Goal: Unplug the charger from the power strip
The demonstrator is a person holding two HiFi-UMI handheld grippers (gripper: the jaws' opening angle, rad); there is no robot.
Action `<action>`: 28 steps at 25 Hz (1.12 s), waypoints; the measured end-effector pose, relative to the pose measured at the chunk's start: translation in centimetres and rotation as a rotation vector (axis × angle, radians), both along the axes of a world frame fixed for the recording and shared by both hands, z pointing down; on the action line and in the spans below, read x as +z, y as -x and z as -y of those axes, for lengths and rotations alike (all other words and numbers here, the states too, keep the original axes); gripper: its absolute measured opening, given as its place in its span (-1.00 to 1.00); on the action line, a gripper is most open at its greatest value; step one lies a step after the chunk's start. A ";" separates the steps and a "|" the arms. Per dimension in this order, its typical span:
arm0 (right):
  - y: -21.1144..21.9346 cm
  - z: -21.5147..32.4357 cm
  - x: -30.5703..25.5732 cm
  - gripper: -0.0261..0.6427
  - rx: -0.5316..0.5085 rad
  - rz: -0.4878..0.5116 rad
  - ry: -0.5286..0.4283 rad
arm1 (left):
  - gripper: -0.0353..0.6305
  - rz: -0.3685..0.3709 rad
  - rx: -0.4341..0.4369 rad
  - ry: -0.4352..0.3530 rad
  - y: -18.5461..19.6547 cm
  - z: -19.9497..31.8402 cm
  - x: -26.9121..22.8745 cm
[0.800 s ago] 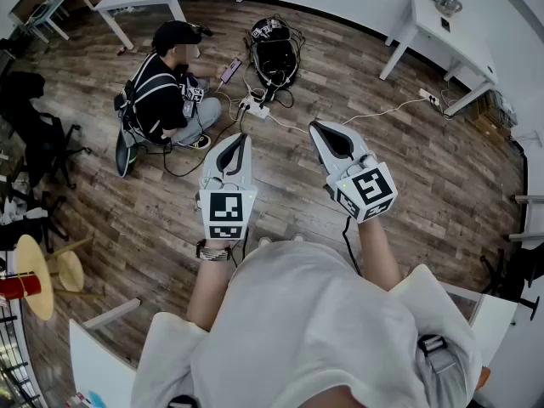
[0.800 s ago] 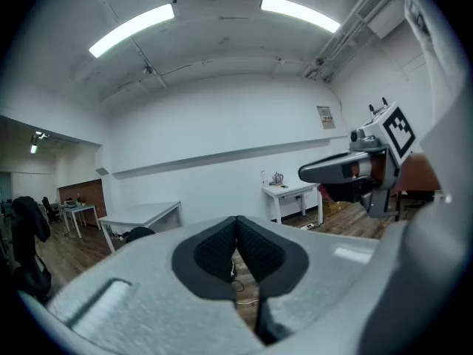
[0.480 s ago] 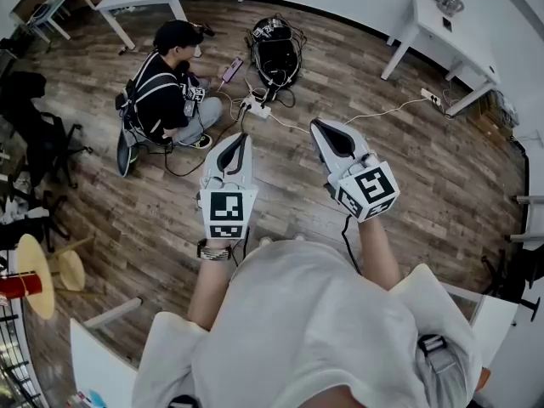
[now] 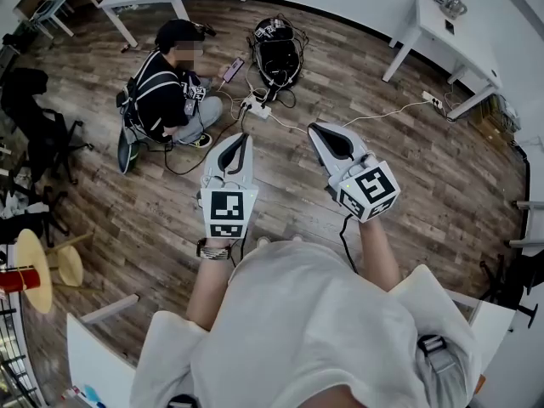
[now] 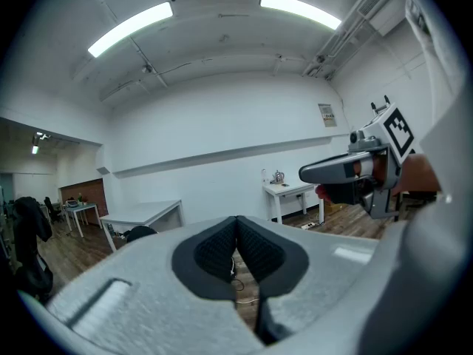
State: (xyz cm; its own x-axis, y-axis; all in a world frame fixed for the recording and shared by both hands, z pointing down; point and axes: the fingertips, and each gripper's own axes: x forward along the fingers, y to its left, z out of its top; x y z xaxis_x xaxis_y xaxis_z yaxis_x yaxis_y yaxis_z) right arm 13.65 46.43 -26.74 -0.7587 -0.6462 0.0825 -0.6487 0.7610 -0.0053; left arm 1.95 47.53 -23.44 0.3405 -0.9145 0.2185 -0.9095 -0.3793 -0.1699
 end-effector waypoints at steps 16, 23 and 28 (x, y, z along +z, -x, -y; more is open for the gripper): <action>-6.5 0.2 2.8 -0.92 0.007 -0.085 0.051 | -0.88 0.020 -0.050 0.019 -4.3 -0.7 0.7; -8.2 1.9 2.1 -0.92 0.014 0.012 0.055 | -0.88 0.015 -0.058 0.032 -5.9 0.5 1.3; -8.1 3.6 2.1 -0.92 -0.009 -0.016 0.030 | -0.88 0.016 -0.062 0.035 -6.3 1.8 1.6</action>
State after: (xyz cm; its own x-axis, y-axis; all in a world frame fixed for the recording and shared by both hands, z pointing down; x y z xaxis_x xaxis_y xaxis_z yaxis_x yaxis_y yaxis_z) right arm 21.73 42.83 -24.60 -0.7627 -0.6367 0.1140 -0.6423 0.7662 -0.0180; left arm 8.23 45.77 -21.80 0.2797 -0.9255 0.2553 -0.9287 -0.3282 -0.1723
